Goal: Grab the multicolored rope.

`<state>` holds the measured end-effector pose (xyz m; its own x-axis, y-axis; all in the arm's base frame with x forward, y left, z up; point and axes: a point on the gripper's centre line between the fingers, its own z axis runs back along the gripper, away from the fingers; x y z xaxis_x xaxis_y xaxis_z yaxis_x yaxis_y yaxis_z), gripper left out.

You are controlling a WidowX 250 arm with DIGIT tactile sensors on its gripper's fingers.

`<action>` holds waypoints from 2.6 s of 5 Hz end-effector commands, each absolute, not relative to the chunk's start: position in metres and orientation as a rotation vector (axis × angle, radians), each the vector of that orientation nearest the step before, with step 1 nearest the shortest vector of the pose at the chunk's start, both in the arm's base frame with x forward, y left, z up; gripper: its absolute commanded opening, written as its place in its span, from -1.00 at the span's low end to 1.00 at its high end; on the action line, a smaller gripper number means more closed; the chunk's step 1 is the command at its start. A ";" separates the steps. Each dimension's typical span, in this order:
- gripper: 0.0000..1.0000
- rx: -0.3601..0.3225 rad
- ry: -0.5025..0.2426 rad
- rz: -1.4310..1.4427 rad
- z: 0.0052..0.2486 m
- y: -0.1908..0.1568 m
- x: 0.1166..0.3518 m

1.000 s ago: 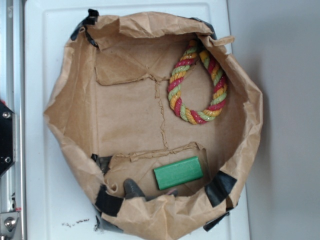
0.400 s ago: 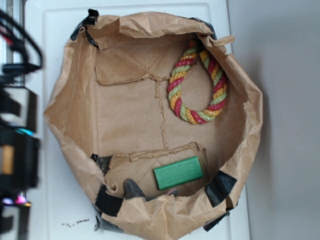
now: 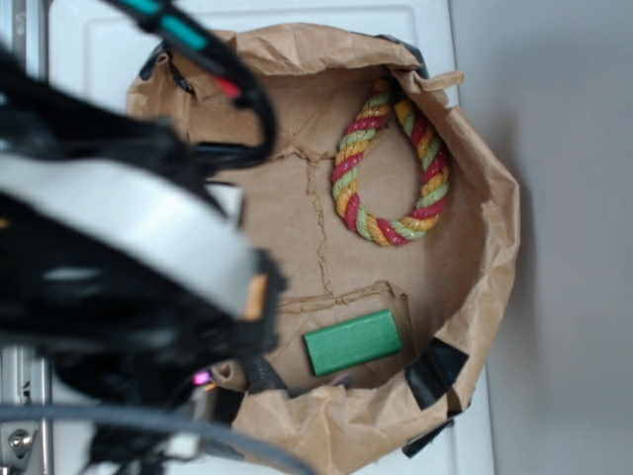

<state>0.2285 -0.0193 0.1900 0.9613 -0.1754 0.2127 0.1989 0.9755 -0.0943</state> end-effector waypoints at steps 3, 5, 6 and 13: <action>1.00 -0.106 -0.242 -0.180 0.199 -0.017 0.232; 1.00 -0.010 -0.265 -0.155 0.138 0.000 0.264; 1.00 0.005 -0.249 -0.155 0.125 0.011 0.275; 1.00 -0.124 -0.227 -0.257 0.071 0.033 0.290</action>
